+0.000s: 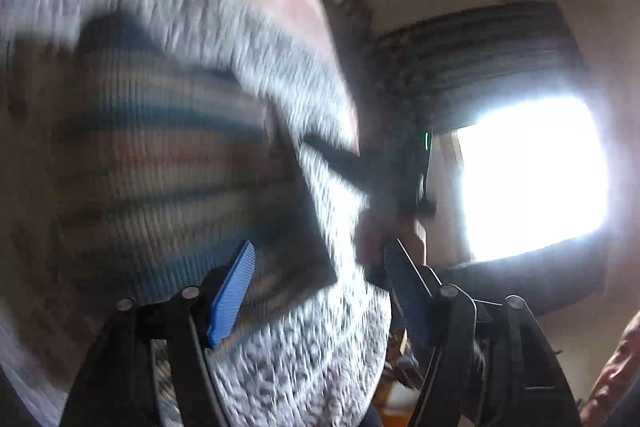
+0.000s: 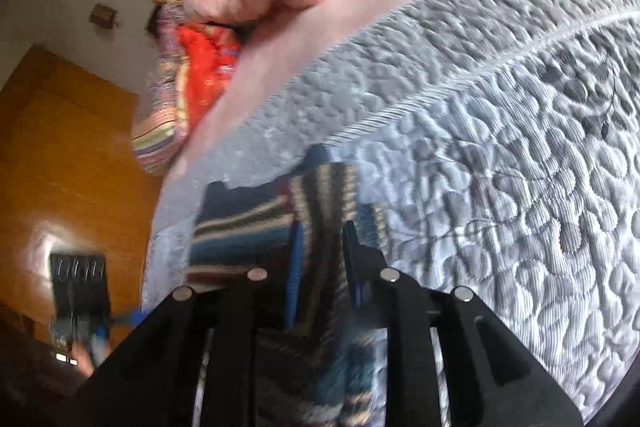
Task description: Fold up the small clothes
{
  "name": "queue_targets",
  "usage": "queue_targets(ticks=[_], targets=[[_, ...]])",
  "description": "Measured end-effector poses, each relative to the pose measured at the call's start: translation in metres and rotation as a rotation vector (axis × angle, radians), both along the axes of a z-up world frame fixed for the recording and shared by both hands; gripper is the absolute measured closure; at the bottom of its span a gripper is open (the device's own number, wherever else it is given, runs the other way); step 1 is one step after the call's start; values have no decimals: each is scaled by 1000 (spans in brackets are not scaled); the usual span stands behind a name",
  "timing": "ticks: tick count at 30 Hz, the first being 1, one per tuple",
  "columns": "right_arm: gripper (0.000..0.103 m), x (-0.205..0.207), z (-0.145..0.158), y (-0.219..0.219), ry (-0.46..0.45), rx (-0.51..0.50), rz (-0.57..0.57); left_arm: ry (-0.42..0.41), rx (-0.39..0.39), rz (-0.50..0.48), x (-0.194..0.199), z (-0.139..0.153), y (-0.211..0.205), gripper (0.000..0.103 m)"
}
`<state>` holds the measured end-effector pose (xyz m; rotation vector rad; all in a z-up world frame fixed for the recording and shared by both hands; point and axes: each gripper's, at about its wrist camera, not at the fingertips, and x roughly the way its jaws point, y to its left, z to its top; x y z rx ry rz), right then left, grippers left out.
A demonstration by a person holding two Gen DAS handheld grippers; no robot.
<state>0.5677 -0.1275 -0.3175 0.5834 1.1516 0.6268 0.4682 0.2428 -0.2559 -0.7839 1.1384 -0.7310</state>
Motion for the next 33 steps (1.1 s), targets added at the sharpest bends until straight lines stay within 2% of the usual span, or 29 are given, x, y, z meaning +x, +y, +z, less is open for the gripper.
queue_targets(ticks=[2, 4, 5, 6, 7, 10, 11, 14, 16, 18, 19, 21, 22, 24, 25, 27, 28, 29, 31, 33], targets=[[82, -6, 2, 11, 5, 14, 66, 18, 44, 11, 17, -6, 5, 36], [82, -12, -9, 21, 43, -19, 127, 78, 135, 9, 34, -27, 2, 36], [93, -12, -19, 28, 66, -59, 148, 104, 181, 16, 41, -39, 2, 38], [101, -12, -30, 28, 72, -106, 144, 125, 206, 14, 44, -51, 1, 44], [103, -12, -35, 26, 80, -110, 130, 134, 228, 10, 45, -62, -3, 48], [103, -16, -33, 19, 88, -77, 112, 121, 267, -9, 47, -62, -6, 50], [97, -22, -22, 17, 72, -56, 123, 117, 268, -6, 46, -56, -6, 50], [97, -48, 2, 11, 30, 57, 181, 38, 206, -43, 24, -33, -9, 51], [97, -61, 2, 10, 34, 73, 205, -16, 178, -116, 4, -21, -18, 51], [103, -67, -14, 5, 76, 19, 205, -14, 266, -145, -4, -33, -28, 52], [103, -67, -25, 4, 91, -12, 196, 11, 333, -142, -6, -49, -32, 56], [103, -67, -39, -2, 119, 14, 170, 17, 378, -144, -5, -67, -36, 70], [103, -69, -38, -5, 128, 26, 157, 34, 365, -123, -3, -70, -33, 70], [102, -76, -23, -7, 112, 40, 150, 51, 326, -105, -4, -63, -26, 62], [97, -84, -15, -8, 96, 60, 160, 42, 305, -103, -8, -54, -24, 60], [97, -102, -3, -3, 73, 79, 207, 7, 266, -144, -22, -40, -27, 58], [98, -107, -4, -1, 73, 61, 215, -17, 291, -163, -32, -36, -31, 58], [103, -112, -12, -1, 85, 18, 214, -13, 329, -166, -37, -41, -33, 57], [103, -112, -31, -5, 138, 5, 186, 52, 404, -151, -38, -66, -34, 59], [103, -115, -39, -9, 160, 22, 173, 100, 406, -159, -39, -88, -34, 59]])
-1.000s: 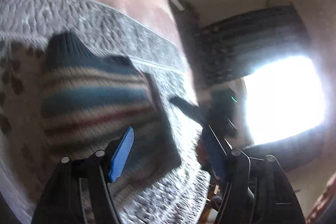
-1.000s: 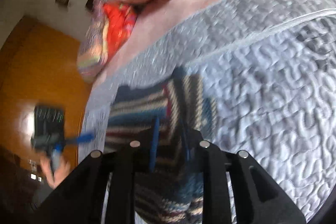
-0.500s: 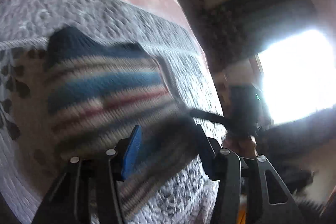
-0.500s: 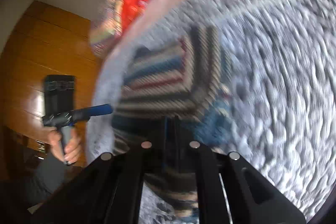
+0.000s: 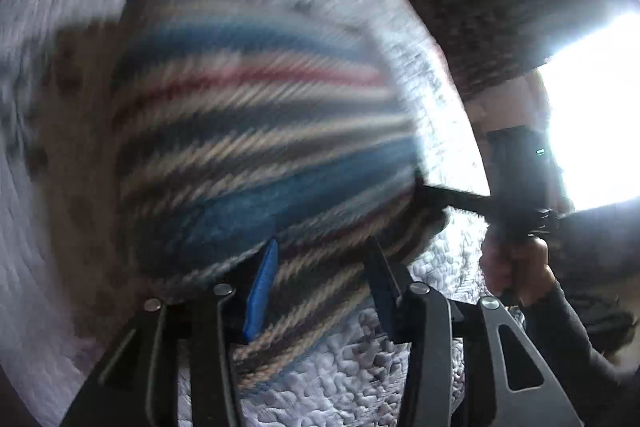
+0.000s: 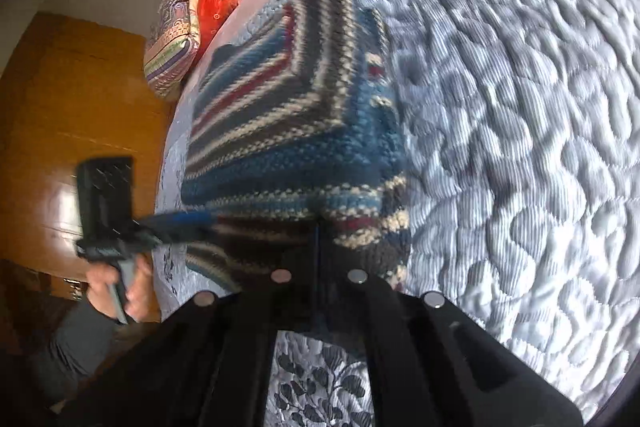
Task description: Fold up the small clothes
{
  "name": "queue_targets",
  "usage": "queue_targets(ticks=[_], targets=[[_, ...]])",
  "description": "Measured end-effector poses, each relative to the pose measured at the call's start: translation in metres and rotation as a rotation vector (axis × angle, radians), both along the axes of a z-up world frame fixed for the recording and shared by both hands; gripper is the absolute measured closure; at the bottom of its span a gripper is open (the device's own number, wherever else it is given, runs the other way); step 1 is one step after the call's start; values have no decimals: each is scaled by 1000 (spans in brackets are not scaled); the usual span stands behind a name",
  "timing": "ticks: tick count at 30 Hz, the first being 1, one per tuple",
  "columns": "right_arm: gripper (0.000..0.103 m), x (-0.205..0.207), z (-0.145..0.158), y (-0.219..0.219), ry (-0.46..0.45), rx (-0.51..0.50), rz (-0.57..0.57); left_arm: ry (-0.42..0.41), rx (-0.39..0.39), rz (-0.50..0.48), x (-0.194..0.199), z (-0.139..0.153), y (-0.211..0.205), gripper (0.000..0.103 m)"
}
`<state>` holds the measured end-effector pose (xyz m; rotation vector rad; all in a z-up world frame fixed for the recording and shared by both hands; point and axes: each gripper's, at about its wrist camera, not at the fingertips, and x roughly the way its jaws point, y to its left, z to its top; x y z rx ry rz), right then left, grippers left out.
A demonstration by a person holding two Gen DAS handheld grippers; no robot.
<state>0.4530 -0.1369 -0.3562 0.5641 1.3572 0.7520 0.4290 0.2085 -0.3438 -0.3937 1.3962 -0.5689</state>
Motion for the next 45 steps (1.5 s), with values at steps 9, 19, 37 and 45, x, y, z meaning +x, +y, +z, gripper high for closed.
queue_targets(ticks=[9, 19, 37, 45], targets=[[11, 56, 29, -67, 106, 281, -153, -102, -134, 144, -48, 44, 62, 15], [10, 108, -32, -6, 263, 200, 45, 43, -336, 372, -56, -24, 135, 15], [10, 158, -43, 56, 250, 247, 121, 88, -461, 202, -10, -72, 66, 16], [27, 158, -39, 82, 206, 221, 149, 143, -368, 257, -3, -71, 56, 51]])
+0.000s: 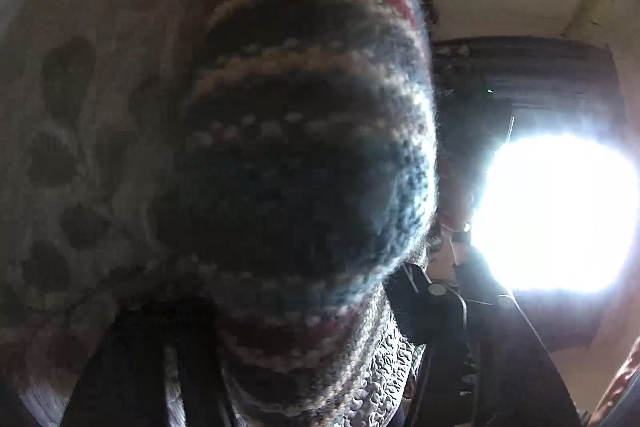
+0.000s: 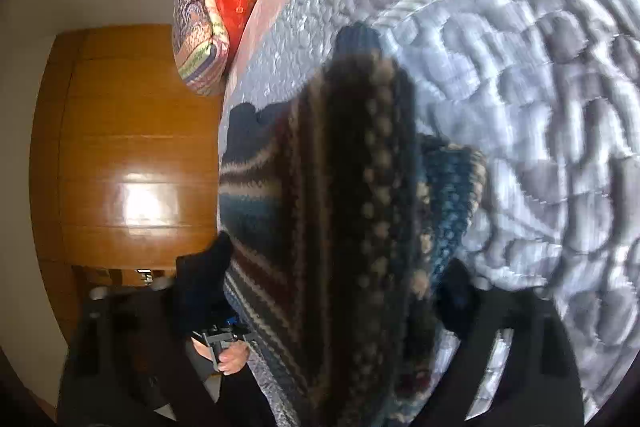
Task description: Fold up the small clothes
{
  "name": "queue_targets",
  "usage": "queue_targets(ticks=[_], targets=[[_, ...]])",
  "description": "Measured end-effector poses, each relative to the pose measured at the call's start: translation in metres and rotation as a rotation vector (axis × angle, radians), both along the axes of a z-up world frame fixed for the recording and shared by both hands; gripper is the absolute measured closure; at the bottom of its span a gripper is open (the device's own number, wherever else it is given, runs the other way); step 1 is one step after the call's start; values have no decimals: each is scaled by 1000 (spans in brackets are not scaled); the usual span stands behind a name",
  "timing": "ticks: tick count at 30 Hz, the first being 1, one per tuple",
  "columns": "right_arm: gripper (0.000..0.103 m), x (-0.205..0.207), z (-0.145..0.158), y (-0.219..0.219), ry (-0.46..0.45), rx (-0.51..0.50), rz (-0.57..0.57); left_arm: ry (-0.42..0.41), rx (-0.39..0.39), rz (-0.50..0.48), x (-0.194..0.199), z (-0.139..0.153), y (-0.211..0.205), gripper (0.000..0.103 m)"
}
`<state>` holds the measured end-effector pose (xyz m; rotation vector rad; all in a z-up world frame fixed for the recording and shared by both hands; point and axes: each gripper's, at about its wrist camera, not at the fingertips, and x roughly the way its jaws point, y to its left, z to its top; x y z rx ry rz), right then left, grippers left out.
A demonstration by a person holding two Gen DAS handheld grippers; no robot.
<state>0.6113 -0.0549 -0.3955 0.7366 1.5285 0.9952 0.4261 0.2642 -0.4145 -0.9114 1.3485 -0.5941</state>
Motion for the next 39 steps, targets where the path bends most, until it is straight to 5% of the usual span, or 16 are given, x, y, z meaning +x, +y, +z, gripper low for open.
queue_targets(ticks=[2, 8, 18, 28, 34, 39], targets=[[47, -2, -3, 6, -3, -4, 9, 1, 1, 12, 1, 2, 0, 56], [58, -8, 4, 2, -36, 0, -24, -29, 3, 12, -24, 14, 19, 71], [61, -30, 44, 5, -83, 18, -50, -87, 14, 14, -37, 68, 29, 76], [61, -77, 83, 66, -96, 46, 5, -136, 39, 72, -110, 118, 72, 76], [61, -121, 78, 134, -58, 70, 80, -129, 56, 134, -176, 127, 114, 76], [61, -164, 55, 185, -2, 64, 150, -104, 82, 169, -229, 105, 140, 76]])
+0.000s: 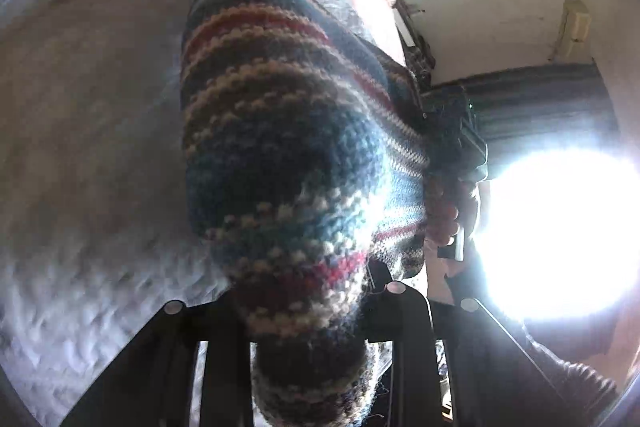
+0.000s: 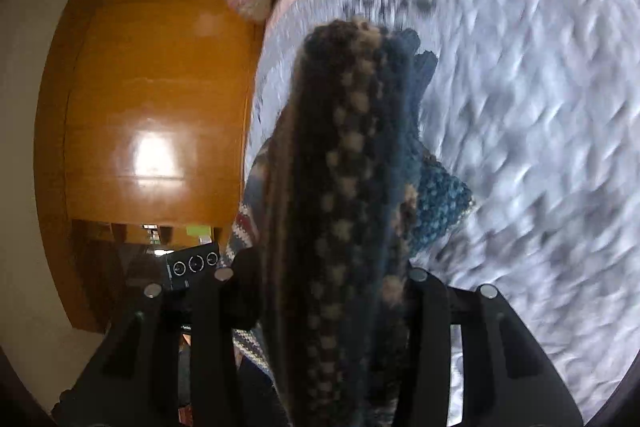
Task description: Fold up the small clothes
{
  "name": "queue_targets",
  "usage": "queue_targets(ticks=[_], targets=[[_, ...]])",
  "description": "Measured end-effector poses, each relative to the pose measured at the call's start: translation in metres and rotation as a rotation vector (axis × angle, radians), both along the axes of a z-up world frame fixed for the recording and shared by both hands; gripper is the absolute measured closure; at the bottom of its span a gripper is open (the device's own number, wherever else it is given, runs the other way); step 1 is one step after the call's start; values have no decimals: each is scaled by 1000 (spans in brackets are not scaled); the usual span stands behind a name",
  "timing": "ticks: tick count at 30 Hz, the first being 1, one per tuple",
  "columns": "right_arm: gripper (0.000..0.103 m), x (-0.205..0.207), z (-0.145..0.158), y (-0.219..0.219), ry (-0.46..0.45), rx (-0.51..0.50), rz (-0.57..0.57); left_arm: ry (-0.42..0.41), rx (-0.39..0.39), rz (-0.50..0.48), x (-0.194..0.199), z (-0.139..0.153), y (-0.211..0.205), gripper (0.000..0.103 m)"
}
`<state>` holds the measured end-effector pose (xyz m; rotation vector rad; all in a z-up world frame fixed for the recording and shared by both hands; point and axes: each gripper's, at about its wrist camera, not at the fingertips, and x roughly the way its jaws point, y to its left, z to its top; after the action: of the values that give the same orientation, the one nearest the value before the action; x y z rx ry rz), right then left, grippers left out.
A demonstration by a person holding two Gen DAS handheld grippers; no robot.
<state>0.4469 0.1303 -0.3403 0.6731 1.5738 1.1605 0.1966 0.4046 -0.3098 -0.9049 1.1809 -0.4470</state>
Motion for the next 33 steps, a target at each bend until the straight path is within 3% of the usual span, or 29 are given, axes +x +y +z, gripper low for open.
queue_targets(ticks=[6, 10, 12, 13, 15, 16, 18, 21, 23, 28, 31, 33], targets=[[60, -28, -36, 26, 45, -57, 42, 81, -28, 49, -17, -47, 15, 72], [32, -30, -45, 23, 28, -121, -7, 106, -15, 96, -11, -57, 9, 53], [20, -31, -36, 16, 2, -148, -24, 106, 61, 106, -14, -46, 10, 38], [13, -35, -30, 12, -25, -163, -38, 102, 156, 126, -17, -31, 16, 35], [13, -39, -9, -9, -90, -171, -94, 54, 317, 162, -31, -1, 21, 32], [15, -40, 0, -18, -124, -181, -124, -28, 425, 170, -41, 24, 16, 32], [28, -47, 19, -34, -204, -189, -179, -131, 450, 131, -51, 41, 5, 32], [56, -61, 27, -36, -247, -188, -178, -197, 254, 44, -53, 50, -26, 33], [91, -67, 21, -27, -271, -244, -148, -173, 173, 0, -43, 32, -43, 38], [93, -78, 42, -27, -417, -238, -193, 11, 125, 22, -28, -22, -46, 47], [92, -66, 9, -12, -382, -349, -166, 64, 84, 39, -20, -35, -39, 51], [90, -66, -1, -11, -367, -361, -161, 86, 65, 18, -17, -28, -39, 51]])
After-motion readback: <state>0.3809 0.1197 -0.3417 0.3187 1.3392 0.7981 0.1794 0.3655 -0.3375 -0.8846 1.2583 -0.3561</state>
